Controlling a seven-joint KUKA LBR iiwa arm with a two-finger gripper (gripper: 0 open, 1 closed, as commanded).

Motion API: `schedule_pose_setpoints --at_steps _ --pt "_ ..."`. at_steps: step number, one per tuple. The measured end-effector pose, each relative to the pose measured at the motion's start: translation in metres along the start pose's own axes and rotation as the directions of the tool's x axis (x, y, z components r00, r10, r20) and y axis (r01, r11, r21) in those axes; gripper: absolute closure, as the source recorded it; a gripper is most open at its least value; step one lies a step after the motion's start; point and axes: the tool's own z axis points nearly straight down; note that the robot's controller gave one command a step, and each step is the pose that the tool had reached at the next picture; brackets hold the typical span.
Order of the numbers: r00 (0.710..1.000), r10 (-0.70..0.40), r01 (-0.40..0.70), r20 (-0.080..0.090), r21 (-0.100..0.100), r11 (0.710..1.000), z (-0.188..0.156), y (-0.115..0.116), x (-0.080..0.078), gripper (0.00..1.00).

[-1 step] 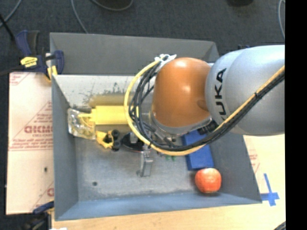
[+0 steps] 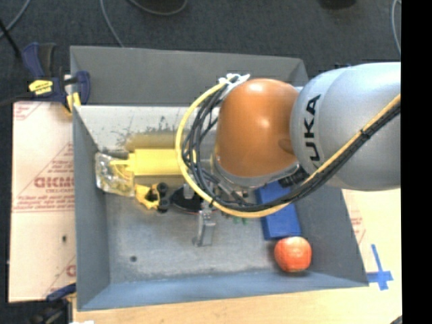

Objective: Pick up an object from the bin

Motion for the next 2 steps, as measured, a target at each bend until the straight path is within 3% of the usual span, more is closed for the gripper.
schedule_pose_setpoints --at_steps 1,2 --pt "0.998 -0.066 0.066 0.009 0.000 0.998 0.031 0.005 -0.038 0.00" --pt "0.996 -0.091 0.091 0.009 0.000 0.996 0.045 0.006 -0.049 0.00"
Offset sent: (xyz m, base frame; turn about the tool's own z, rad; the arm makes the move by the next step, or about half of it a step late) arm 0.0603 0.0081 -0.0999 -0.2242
